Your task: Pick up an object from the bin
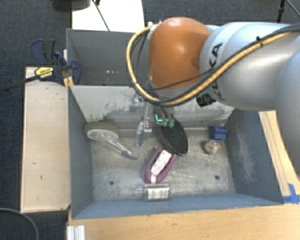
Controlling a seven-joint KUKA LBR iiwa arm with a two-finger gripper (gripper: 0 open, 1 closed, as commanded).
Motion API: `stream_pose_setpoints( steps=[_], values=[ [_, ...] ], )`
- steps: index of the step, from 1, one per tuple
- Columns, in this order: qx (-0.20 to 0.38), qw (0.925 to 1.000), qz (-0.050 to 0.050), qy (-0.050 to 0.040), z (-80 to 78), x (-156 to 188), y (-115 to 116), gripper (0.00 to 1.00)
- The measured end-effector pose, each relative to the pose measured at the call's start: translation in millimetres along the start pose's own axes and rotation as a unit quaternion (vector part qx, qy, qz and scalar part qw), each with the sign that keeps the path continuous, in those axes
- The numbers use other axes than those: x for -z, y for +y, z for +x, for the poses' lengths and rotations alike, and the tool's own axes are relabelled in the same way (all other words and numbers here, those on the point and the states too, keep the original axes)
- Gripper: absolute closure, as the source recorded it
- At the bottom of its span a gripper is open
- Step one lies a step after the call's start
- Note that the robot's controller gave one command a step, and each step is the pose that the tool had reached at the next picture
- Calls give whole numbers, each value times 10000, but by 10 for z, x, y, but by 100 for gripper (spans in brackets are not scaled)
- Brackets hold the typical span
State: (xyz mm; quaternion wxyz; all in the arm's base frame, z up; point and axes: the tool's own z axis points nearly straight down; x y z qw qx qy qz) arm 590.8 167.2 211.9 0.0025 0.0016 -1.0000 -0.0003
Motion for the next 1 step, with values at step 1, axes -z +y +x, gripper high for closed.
stream_pose_setpoints(
  steps=[1],
  values=[
    [-712,9974,-18,-136,52,-1380,671,0]
  ],
)
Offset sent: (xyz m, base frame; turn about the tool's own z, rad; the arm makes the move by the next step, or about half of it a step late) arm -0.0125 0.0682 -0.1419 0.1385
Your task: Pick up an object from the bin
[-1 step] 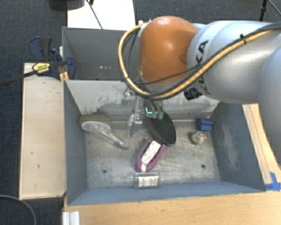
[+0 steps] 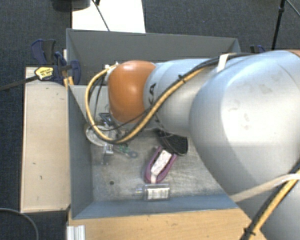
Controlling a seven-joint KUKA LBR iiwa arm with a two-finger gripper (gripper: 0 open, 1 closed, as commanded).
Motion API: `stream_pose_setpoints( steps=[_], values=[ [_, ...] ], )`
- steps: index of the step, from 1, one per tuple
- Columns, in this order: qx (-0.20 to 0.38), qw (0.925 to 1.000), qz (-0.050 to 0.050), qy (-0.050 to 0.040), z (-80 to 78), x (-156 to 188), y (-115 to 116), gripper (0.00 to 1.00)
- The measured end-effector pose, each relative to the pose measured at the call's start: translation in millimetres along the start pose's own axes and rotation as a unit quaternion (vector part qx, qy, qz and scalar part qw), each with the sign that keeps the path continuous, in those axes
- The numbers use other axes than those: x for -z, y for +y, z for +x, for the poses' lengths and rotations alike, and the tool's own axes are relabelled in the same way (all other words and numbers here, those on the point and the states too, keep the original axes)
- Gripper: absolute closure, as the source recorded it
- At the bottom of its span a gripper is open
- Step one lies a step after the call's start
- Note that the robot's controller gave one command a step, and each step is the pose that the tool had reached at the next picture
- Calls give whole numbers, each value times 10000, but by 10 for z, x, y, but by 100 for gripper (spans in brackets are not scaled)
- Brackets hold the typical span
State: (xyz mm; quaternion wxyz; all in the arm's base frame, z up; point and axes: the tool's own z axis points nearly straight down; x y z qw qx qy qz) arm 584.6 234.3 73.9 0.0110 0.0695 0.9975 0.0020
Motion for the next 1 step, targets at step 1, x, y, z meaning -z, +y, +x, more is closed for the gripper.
stream_pose_setpoints(
  steps=[1],
  values=[
    [-535,9985,33,81,7,276,182,0]
  ],
)
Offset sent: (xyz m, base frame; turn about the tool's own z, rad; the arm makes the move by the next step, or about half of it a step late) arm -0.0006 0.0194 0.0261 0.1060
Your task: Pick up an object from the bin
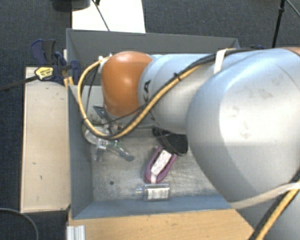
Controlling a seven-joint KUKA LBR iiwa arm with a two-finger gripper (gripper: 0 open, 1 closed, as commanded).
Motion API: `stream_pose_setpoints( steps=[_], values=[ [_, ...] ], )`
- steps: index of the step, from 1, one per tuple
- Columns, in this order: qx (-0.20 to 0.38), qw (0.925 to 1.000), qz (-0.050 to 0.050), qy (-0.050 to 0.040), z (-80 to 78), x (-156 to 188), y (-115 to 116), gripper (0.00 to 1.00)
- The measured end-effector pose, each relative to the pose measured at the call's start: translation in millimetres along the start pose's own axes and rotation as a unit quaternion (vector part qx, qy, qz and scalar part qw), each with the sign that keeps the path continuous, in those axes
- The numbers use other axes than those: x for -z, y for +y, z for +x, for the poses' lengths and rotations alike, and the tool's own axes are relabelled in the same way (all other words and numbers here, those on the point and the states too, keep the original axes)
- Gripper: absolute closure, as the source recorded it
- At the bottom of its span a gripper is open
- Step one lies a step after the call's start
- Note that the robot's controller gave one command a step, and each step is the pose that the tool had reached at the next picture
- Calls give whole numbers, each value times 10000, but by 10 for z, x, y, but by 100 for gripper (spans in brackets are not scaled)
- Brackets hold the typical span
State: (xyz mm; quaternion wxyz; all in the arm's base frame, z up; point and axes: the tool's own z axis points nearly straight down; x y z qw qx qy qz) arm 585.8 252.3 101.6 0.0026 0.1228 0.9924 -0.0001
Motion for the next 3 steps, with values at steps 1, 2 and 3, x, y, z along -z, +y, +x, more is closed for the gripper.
stream_pose_setpoints(
  steps=[1,2,3],
  values=[
    [-728,9973,5,27,-42,16,-148,0],
    [-1897,9818,-3,16,35,-301,-115,0],
    [-1893,9819,-7,9,28,-295,-113,0]
  ],
)
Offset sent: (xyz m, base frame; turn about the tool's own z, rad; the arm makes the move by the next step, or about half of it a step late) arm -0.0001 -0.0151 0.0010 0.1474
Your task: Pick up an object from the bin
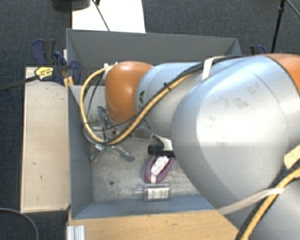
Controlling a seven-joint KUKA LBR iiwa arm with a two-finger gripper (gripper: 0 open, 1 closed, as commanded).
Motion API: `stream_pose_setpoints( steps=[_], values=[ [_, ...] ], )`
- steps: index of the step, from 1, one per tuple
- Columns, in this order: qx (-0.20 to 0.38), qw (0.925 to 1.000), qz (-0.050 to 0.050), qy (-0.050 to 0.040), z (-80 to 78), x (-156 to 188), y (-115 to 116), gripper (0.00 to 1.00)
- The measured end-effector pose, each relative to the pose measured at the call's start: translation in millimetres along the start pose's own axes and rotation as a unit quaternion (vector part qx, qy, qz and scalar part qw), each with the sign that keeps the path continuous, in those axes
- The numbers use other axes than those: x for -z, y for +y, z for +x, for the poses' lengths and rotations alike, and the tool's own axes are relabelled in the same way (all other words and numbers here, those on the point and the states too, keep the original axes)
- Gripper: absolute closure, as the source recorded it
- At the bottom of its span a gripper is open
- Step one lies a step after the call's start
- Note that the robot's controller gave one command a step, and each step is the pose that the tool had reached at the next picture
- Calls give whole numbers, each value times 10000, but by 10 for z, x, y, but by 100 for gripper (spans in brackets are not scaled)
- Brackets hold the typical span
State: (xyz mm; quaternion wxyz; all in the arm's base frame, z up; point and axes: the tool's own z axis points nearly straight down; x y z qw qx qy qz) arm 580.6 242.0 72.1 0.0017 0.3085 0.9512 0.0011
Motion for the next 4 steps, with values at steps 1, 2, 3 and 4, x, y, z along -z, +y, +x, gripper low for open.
stream_pose_setpoints(
  steps=[1,2,3,4],
  values=[
    [-2,10000,-2,-10,-14,16,1,100],
    [-5,10000,-3,1,-20,166,5,100],
    [-2,10000,-9,-3,-29,376,11,100],
    [19,10000,-23,-12,-47,1257,28,100]
  ],
)
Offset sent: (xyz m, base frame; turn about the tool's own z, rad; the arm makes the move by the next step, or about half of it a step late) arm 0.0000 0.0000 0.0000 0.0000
